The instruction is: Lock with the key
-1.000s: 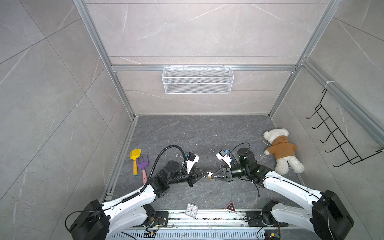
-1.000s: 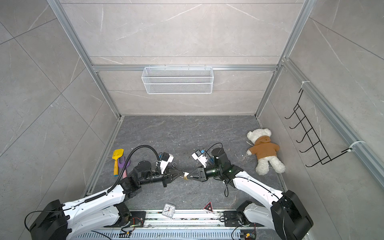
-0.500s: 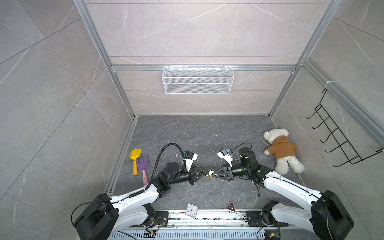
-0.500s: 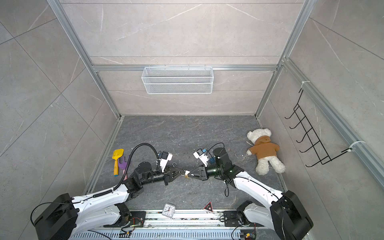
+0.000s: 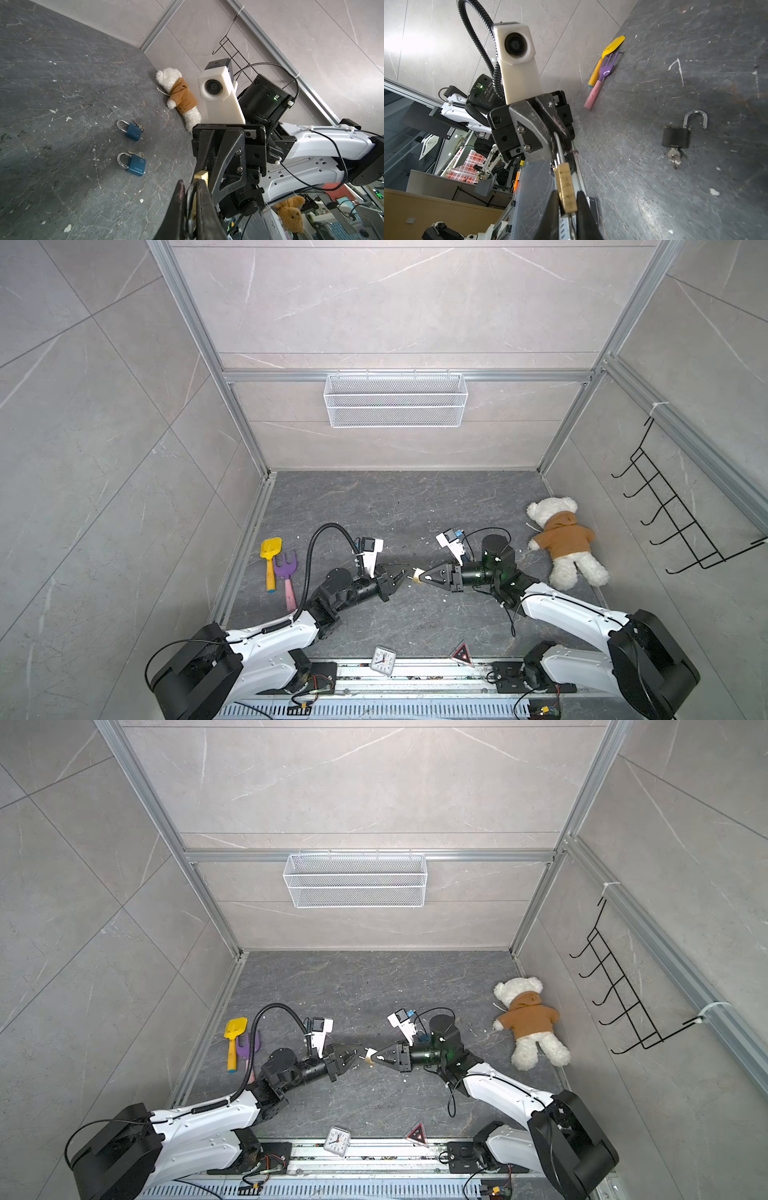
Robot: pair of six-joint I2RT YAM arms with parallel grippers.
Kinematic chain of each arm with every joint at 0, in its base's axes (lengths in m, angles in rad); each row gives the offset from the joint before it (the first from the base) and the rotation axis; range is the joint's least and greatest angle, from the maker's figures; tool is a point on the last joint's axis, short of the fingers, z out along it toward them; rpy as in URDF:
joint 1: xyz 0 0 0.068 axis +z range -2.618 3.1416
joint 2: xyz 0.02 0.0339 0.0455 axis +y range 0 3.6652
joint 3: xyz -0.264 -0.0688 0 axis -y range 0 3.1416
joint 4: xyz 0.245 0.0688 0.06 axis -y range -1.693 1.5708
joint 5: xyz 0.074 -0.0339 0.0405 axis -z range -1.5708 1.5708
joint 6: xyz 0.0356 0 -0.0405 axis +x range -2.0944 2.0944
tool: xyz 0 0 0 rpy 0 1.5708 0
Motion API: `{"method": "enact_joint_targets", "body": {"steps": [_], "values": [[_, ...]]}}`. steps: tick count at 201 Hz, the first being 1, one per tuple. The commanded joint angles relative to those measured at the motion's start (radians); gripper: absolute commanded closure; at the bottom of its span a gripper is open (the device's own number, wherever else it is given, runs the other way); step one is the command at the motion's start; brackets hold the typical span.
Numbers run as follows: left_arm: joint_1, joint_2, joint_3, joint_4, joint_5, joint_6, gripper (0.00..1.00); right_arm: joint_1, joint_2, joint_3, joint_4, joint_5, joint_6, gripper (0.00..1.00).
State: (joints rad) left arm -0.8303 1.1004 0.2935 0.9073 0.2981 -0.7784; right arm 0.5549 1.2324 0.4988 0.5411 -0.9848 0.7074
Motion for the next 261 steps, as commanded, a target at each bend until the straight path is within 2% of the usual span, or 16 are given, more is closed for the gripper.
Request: {"method": "enact_joint_targets", "body": {"steps": [1, 25, 48, 63, 76, 109, 166, 261], "values": [[-0.016, 0.013, 0.020, 0.030, -0.029, 0.008, 1.00, 0.039, 0.015, -0.007, 0.150, -0.058, 0.049, 1.00], [-0.016, 0.008, 0.027, 0.009, -0.010, 0.024, 1.00, 0.036, 0.011, -0.011, 0.165, -0.053, 0.060, 1.00], [-0.016, -0.029, 0.049, -0.100, 0.012, 0.073, 1.00, 0.033, -0.001, -0.004, 0.129, -0.068, 0.053, 1.00], [-0.016, -0.071, 0.052, -0.163, 0.028, 0.111, 0.89, 0.032, -0.018, 0.017, 0.014, -0.085, -0.001, 1.00], [-0.016, -0.115, 0.057, -0.216, 0.048, 0.145, 0.78, 0.031, -0.042, 0.045, -0.139, -0.090, -0.095, 1.00], [-0.016, -0.203, 0.080, -0.321, 0.131, 0.202, 0.75, 0.031, -0.094, 0.093, -0.376, -0.082, -0.234, 1.00], [-0.016, -0.203, 0.084, -0.339, 0.178, 0.205, 0.75, 0.030, -0.099, 0.104, -0.395, -0.081, -0.241, 1.00], [-0.016, -0.221, 0.063, -0.356, 0.177, 0.214, 0.75, 0.031, -0.132, 0.116, -0.439, -0.088, -0.272, 1.00]]}}
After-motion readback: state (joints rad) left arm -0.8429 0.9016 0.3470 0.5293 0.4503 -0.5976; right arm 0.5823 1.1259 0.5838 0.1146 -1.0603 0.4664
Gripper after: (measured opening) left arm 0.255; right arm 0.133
